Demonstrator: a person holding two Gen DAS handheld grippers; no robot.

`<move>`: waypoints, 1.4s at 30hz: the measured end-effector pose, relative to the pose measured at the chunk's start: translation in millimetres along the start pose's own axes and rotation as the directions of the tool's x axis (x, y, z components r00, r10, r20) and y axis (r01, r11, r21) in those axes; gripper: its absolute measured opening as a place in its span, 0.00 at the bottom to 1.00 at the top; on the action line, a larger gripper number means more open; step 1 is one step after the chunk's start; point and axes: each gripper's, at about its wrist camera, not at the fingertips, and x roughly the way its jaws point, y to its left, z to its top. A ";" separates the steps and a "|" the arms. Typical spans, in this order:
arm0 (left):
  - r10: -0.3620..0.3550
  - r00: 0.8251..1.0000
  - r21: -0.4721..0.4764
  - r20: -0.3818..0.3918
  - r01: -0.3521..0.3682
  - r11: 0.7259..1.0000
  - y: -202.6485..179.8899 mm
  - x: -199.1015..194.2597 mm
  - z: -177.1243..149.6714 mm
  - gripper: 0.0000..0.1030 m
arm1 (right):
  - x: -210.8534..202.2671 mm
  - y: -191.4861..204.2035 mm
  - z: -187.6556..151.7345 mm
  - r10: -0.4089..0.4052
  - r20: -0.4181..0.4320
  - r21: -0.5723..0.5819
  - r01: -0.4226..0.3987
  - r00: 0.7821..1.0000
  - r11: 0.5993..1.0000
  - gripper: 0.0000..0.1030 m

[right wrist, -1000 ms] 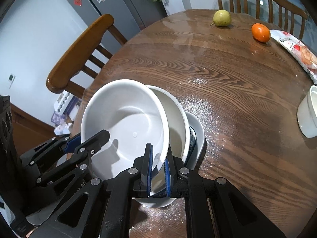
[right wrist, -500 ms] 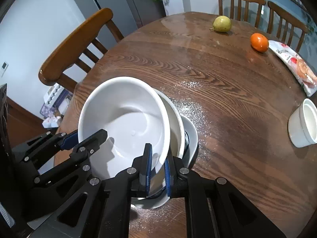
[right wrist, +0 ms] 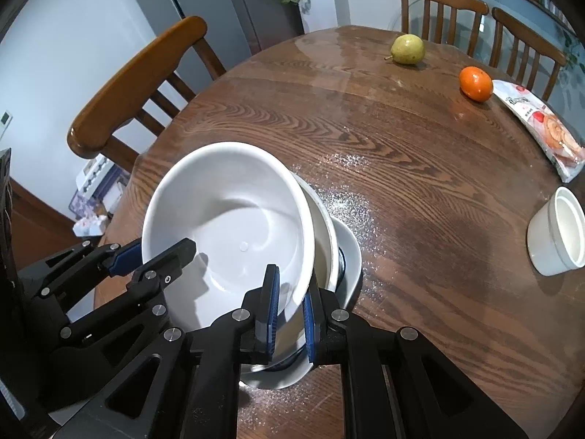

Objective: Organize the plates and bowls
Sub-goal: 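Lower the small white bowl into the large white bowl with both tools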

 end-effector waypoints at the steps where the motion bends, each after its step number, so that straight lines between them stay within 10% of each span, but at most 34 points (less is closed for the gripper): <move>1: 0.001 1.000 0.001 0.000 -0.001 1.000 -0.1 0.1 0.3 0.14 | -0.1 -0.1 0.0 -0.001 0.000 -0.001 0.001 1.000 1.000 0.11; 42: 0.021 1.000 0.020 -0.009 -0.021 1.000 -3.0 3.7 1.5 0.17 | -1.9 0.3 1.0 -0.009 0.002 -0.001 0.009 1.000 1.000 0.11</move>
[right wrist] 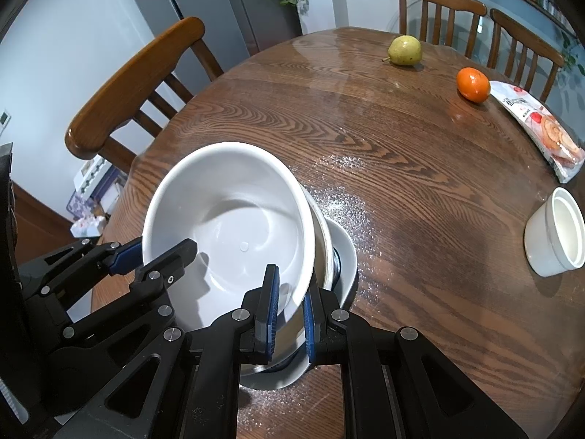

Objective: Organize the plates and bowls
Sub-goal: 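Lower the small white bowl into the large white bowl with both tools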

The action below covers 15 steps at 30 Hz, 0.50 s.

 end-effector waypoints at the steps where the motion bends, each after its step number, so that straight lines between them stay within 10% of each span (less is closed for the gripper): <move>1: 0.000 1.000 -0.001 0.000 0.000 1.000 0.2 0.1 -0.2 0.17 | -0.2 -0.5 0.0 0.001 0.000 0.000 -0.001 1.000 1.000 0.11; 15: 0.000 1.000 0.000 0.000 0.000 1.000 -0.2 0.0 0.3 0.17 | -0.4 -0.8 -0.7 0.002 0.000 0.003 -0.002 1.000 1.000 0.11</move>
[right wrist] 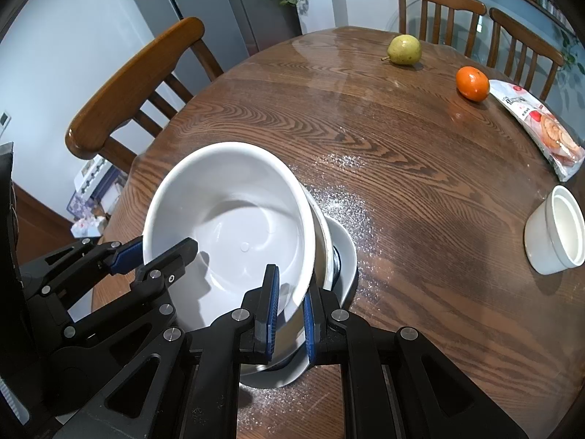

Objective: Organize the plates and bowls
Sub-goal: 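Lower the small white bowl into the large white bowl with both tools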

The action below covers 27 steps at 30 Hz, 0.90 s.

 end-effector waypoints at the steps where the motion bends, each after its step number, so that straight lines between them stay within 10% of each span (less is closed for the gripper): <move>1: 0.000 1.000 0.000 0.000 0.000 1.000 0.0 0.0 0.0 0.17 | 0.0 0.0 -0.1 0.000 0.000 0.000 0.000 1.000 1.000 0.11; 27: -0.007 1.000 0.001 -0.002 0.007 1.000 -2.9 -2.5 -1.1 0.28 | -0.9 0.1 -5.9 0.000 -0.002 0.002 0.000 1.000 1.000 0.11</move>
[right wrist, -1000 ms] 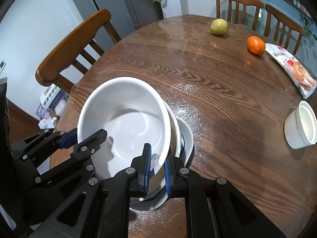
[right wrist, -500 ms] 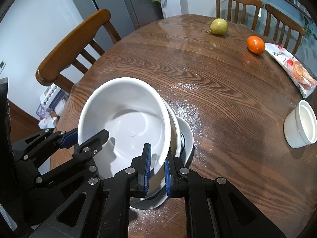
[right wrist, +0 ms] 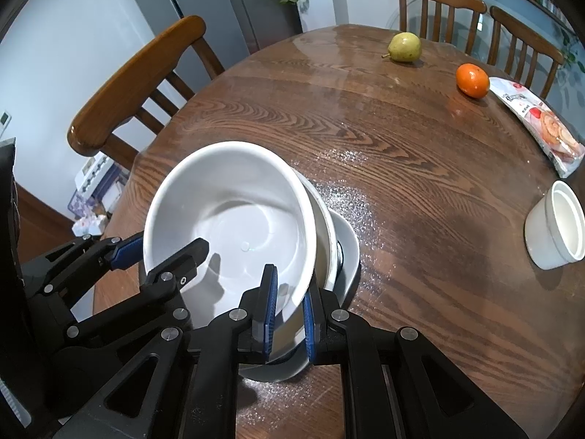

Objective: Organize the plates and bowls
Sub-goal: 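Lower the small white bowl into the large white bowl with both tools, then open both tools and pull them back from the small white bowl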

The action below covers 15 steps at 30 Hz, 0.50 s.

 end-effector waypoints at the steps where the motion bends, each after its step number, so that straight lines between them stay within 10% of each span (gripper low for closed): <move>1: 0.000 1.000 -0.001 0.000 0.000 1.000 0.1 0.0 0.0 0.28 | 0.0 -0.1 0.1 -0.001 0.000 -0.001 0.001 1.000 1.000 0.11; 15: -0.005 1.000 -0.005 0.016 0.005 1.000 -1.1 -5.1 1.6 0.35 | -6.0 2.4 -3.1 -0.014 0.014 0.003 0.014 1.000 1.000 0.11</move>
